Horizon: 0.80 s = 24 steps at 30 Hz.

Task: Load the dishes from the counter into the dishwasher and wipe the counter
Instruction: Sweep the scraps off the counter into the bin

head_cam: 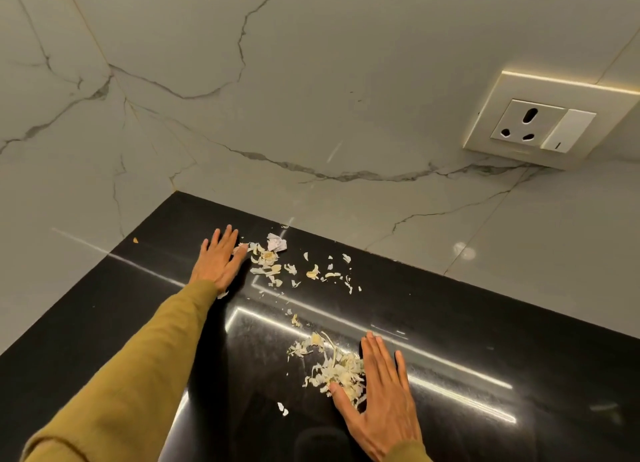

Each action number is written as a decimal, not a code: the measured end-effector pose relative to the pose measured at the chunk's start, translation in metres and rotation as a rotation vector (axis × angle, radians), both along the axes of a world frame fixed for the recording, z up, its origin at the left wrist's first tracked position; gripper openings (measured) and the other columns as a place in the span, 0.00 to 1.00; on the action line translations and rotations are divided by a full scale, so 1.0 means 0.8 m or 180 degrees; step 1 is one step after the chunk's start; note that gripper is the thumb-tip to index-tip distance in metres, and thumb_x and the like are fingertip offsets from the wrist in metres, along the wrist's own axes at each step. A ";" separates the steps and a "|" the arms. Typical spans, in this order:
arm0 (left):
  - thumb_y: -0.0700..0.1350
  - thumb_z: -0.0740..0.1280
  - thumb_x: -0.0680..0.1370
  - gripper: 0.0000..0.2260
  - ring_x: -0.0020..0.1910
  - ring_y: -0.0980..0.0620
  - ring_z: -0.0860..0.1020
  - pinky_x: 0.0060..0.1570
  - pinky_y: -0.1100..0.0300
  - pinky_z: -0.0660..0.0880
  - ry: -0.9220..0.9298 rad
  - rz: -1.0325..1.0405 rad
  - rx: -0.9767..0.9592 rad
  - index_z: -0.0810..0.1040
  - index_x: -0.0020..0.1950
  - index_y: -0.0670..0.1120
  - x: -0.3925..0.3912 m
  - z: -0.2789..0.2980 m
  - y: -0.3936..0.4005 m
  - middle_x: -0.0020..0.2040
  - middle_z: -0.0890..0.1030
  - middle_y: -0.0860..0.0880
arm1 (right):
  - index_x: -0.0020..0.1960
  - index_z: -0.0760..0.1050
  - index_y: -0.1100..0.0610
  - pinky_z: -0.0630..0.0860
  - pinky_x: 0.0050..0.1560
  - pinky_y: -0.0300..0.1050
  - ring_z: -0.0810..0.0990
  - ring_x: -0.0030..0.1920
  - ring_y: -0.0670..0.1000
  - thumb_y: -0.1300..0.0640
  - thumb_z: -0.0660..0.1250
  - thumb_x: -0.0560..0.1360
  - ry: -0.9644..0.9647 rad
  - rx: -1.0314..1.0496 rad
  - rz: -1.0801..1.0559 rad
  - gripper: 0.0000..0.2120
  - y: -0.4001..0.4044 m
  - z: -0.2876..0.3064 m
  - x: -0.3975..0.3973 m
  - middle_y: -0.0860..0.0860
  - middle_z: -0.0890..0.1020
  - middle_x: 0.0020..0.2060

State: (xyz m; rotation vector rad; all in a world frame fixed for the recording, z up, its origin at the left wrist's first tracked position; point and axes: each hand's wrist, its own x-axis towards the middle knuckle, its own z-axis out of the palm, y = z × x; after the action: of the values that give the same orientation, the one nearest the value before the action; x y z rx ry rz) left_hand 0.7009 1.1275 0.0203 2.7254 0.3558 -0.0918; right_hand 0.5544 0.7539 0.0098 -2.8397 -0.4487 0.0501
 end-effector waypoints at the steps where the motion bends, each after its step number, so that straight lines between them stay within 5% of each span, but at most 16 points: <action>1: 0.62 0.44 0.83 0.30 0.80 0.51 0.44 0.79 0.49 0.41 -0.0018 -0.0074 0.0027 0.50 0.81 0.48 -0.004 0.001 -0.007 0.82 0.47 0.50 | 0.78 0.58 0.57 0.51 0.72 0.54 0.54 0.78 0.49 0.28 0.53 0.76 0.0009 -0.0013 -0.0008 0.42 0.000 0.001 0.000 0.51 0.61 0.77; 5: 0.67 0.37 0.80 0.34 0.80 0.54 0.43 0.79 0.52 0.43 -0.0172 -0.0479 -0.0124 0.47 0.81 0.50 -0.055 0.006 -0.053 0.80 0.44 0.53 | 0.78 0.59 0.57 0.50 0.73 0.53 0.58 0.77 0.51 0.29 0.52 0.77 0.0009 0.0065 -0.0035 0.41 -0.001 0.003 -0.001 0.51 0.61 0.77; 10: 0.65 0.44 0.82 0.30 0.78 0.64 0.39 0.78 0.58 0.42 -0.0243 -0.0898 -0.0629 0.46 0.81 0.53 -0.143 0.013 -0.111 0.81 0.43 0.57 | 0.79 0.49 0.54 0.40 0.76 0.50 0.47 0.79 0.48 0.27 0.46 0.76 0.0139 0.0112 -0.0005 0.42 -0.003 0.003 -0.002 0.49 0.52 0.79; 13: 0.63 0.50 0.82 0.30 0.78 0.64 0.41 0.76 0.60 0.42 -0.0455 -0.0455 -0.1285 0.49 0.82 0.55 -0.148 0.031 -0.088 0.81 0.44 0.59 | 0.79 0.44 0.53 0.35 0.76 0.49 0.39 0.78 0.45 0.25 0.41 0.75 0.0233 0.0121 0.0041 0.43 -0.003 0.005 -0.002 0.47 0.45 0.79; 20: 0.58 0.51 0.84 0.30 0.81 0.47 0.44 0.79 0.49 0.43 -0.0265 0.1003 -0.0451 0.53 0.81 0.41 -0.076 0.018 0.103 0.82 0.49 0.44 | 0.80 0.44 0.51 0.35 0.77 0.49 0.36 0.77 0.41 0.25 0.42 0.75 0.0245 0.0132 0.0018 0.43 -0.003 0.006 -0.001 0.45 0.44 0.79; 24: 0.58 0.50 0.85 0.31 0.81 0.44 0.47 0.79 0.47 0.45 0.0006 0.1220 -0.0331 0.54 0.80 0.37 -0.052 0.009 0.163 0.81 0.50 0.40 | 0.80 0.47 0.52 0.36 0.77 0.48 0.39 0.78 0.41 0.25 0.45 0.75 0.0239 0.0179 -0.0011 0.42 -0.003 0.005 0.000 0.46 0.48 0.79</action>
State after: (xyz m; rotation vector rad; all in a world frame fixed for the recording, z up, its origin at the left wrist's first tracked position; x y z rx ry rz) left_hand 0.6590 1.2582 0.0278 2.5053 0.8398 -0.0067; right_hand 0.5546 0.7516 0.0141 -2.7727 -0.4223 0.1406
